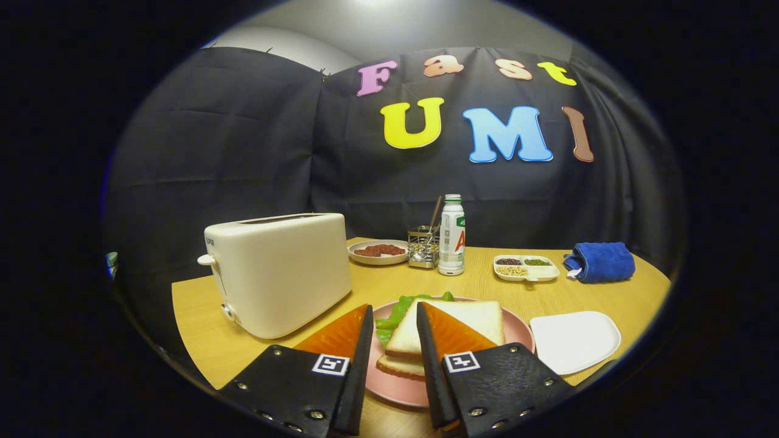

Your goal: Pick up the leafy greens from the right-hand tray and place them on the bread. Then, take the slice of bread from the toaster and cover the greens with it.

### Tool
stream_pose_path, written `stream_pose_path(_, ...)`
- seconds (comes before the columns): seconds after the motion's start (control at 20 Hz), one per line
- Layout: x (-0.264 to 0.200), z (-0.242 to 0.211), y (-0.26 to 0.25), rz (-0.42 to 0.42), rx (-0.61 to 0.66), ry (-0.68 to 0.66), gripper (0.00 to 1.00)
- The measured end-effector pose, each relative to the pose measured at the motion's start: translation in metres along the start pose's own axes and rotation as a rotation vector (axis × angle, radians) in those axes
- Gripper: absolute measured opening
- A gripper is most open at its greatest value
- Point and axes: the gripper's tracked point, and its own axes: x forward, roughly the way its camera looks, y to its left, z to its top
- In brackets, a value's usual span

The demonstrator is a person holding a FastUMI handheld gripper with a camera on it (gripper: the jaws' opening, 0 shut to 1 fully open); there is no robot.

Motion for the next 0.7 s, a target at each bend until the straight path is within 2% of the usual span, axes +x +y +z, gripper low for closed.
stream_pose_path(0.1, -0.006, 0.005, -0.006, 0.027, -0.011, 0.012, 0.43)
stream_pose_path(0.25, -0.021, 0.042, -0.037, 0.022, -0.04, -0.047, 0.43)
stream_pose_path(0.45, -0.04, 0.089, -0.099, -0.012, -0.057, -0.115, 0.42)
stream_pose_path(0.7, -0.071, 0.122, -0.18, -0.051, -0.021, -0.142, 0.43)
